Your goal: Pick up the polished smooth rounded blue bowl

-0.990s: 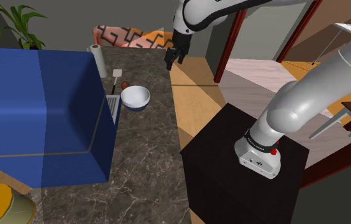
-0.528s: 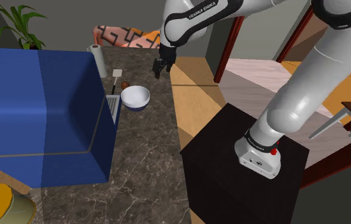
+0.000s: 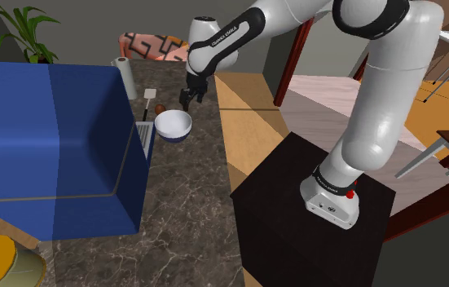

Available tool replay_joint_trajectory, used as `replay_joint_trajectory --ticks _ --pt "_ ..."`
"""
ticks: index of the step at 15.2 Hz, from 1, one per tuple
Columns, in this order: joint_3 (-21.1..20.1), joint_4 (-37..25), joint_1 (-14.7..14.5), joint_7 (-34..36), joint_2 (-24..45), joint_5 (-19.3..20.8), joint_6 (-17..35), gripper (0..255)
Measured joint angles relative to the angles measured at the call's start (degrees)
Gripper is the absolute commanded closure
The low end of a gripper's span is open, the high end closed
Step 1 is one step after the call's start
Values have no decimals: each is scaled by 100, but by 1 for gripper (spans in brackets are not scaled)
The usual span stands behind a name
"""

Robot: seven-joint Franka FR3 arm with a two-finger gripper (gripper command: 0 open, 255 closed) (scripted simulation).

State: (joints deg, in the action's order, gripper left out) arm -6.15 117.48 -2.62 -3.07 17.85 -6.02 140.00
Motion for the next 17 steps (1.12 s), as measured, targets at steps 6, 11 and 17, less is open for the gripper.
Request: replay_joint_trajectory --ticks 6,11,17 --pt "12 -833 -70 -1 1104 61 227 0" --pt "15 -861 -84 -22 1395 64 488 0" --pt "16 -878 -92 -25 1501 66 587 255"
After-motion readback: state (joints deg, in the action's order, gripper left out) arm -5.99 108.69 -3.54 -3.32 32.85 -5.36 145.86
